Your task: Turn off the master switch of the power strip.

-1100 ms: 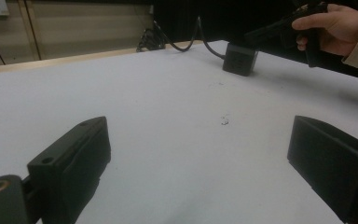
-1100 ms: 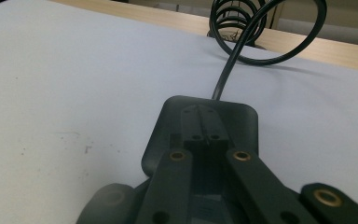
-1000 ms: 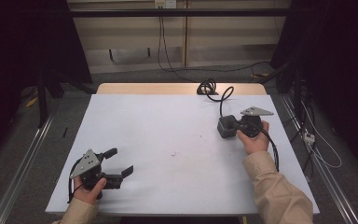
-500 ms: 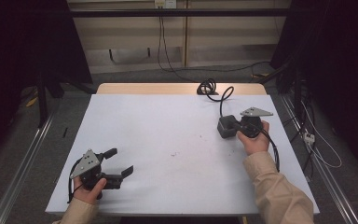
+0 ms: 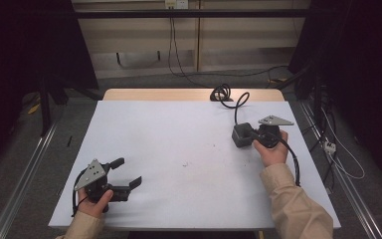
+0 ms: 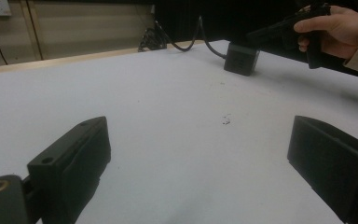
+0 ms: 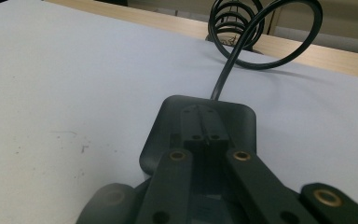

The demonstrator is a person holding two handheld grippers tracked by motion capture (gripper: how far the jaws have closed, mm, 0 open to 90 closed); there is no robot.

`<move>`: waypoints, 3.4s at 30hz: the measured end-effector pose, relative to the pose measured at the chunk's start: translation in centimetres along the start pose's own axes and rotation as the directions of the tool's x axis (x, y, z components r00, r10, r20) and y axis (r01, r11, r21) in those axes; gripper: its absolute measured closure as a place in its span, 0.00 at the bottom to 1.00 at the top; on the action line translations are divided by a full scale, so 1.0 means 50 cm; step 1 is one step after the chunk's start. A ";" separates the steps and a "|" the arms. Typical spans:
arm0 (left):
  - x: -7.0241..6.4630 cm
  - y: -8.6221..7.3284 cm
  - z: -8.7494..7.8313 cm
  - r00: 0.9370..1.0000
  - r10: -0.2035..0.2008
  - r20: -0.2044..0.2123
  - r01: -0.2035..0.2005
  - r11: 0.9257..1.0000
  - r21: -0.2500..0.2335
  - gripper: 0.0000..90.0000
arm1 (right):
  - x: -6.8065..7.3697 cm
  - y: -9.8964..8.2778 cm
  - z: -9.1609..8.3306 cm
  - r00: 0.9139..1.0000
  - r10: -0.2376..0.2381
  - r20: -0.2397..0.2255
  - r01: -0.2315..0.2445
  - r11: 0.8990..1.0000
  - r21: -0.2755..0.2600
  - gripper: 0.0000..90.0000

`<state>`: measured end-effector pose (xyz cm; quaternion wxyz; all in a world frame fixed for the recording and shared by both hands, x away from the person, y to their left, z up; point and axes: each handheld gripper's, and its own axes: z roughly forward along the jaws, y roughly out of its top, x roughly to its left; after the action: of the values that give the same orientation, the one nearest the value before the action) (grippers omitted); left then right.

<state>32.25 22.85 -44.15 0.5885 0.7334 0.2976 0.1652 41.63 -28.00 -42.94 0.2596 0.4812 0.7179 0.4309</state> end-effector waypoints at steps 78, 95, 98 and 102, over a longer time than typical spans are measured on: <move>0.002 -0.002 -0.014 1.000 -0.016 -0.026 0.016 1.000 -0.016 0.06 | 0.098 -0.028 -0.101 0.983 -0.018 -0.184 0.006 0.998 -0.063 0.15; 0.002 -0.002 -0.013 0.999 -0.016 -0.028 0.016 1.000 -0.012 0.06 | 0.119 -0.067 -0.135 0.976 -0.052 -0.213 0.043 0.998 -0.049 0.15; 0.001 -0.002 -0.013 0.999 -0.017 -0.028 0.016 1.000 -0.013 0.06 | 0.119 -0.079 -0.139 0.975 -0.051 -0.217 0.043 0.998 -0.043 0.15; 0.002 -0.003 -0.013 0.999 -0.016 -0.029 0.016 1.000 -0.011 0.06 | 0.119 -0.093 -0.144 0.976 -0.052 -0.213 0.045 0.998 -0.037 0.15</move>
<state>31.90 23.42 -44.12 0.5893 0.7253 0.3111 0.1726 31.39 -25.99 -43.16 0.1989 0.4101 0.7464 0.4849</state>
